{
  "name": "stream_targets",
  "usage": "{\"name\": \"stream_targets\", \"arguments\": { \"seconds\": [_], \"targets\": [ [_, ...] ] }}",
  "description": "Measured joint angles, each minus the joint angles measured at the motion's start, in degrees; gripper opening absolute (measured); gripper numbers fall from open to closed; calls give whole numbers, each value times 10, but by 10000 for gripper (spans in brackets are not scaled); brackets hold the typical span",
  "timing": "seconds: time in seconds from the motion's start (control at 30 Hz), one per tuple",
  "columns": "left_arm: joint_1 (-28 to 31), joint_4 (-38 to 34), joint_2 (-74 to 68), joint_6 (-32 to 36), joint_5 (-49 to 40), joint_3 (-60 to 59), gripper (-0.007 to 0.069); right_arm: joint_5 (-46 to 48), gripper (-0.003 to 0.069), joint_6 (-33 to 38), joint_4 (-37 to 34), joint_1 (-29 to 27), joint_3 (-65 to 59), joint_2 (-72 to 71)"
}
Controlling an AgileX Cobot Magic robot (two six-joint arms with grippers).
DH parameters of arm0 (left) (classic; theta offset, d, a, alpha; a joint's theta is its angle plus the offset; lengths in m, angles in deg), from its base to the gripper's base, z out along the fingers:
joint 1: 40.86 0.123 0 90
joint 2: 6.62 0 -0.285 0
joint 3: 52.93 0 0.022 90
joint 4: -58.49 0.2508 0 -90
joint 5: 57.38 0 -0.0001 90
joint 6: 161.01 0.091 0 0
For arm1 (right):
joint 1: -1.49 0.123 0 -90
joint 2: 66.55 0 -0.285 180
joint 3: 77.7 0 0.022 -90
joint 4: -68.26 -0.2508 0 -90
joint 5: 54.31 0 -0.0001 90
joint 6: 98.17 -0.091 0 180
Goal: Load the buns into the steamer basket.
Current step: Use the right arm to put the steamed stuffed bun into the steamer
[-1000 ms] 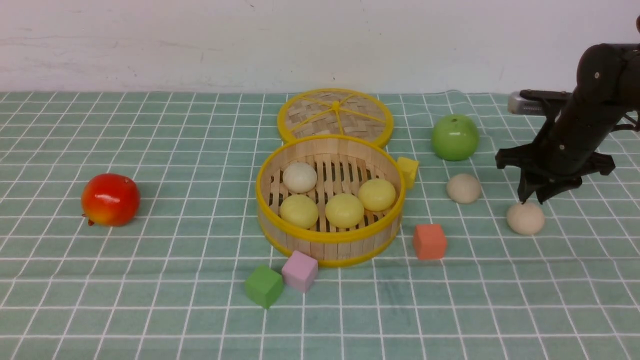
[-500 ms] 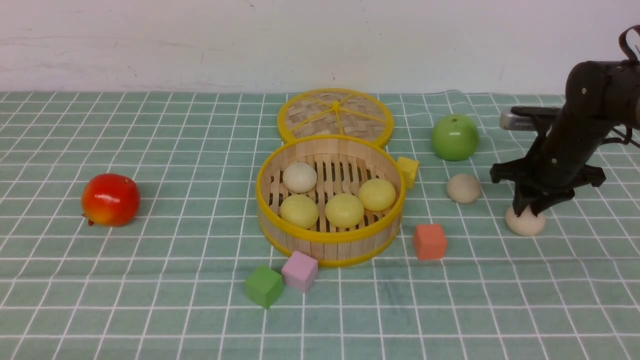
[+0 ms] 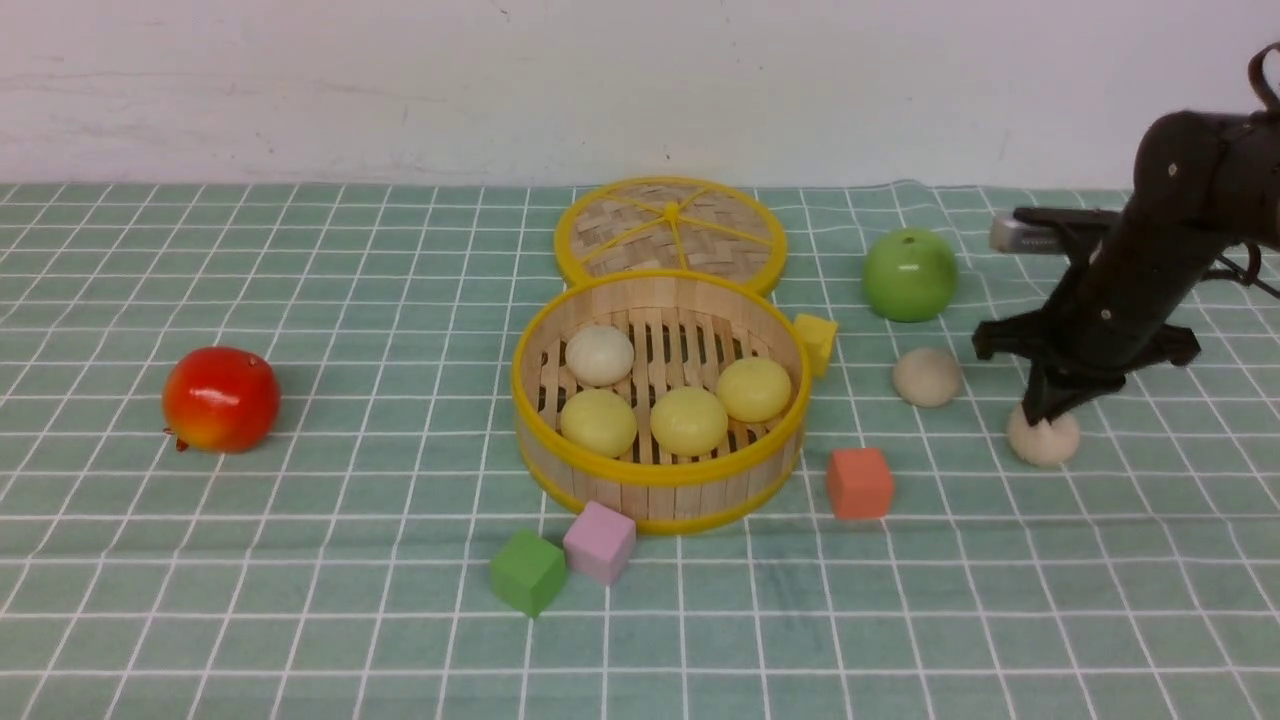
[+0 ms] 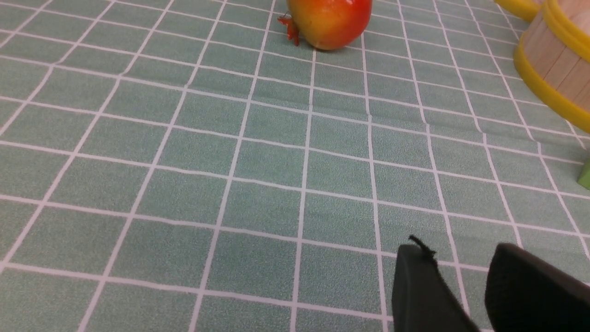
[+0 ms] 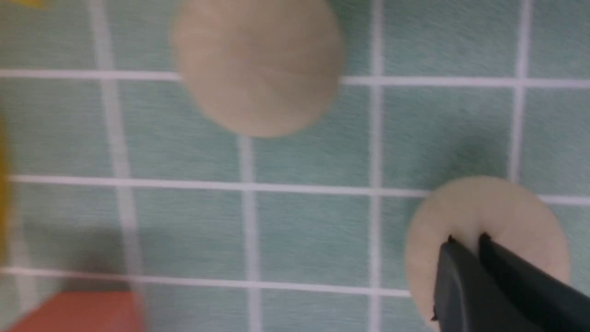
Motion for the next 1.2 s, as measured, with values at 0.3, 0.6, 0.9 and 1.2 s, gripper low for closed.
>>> {"name": "stream_targets", "arguments": {
  "seconds": [0.3,0.6,0.9,1.2],
  "targets": [
    [0,0,0,0,0,0,219,-35,0,72,-162,104,182,15],
    [0,0,0,0,0,0,225,-120,0,78,-179,181,255,129],
    [0,0,0,0,0,0,237,-168,0,78,-178,184,258,169],
    [0,0,0,0,0,0,237,-157,0,78,-185,184,261,170]
  ]
}}
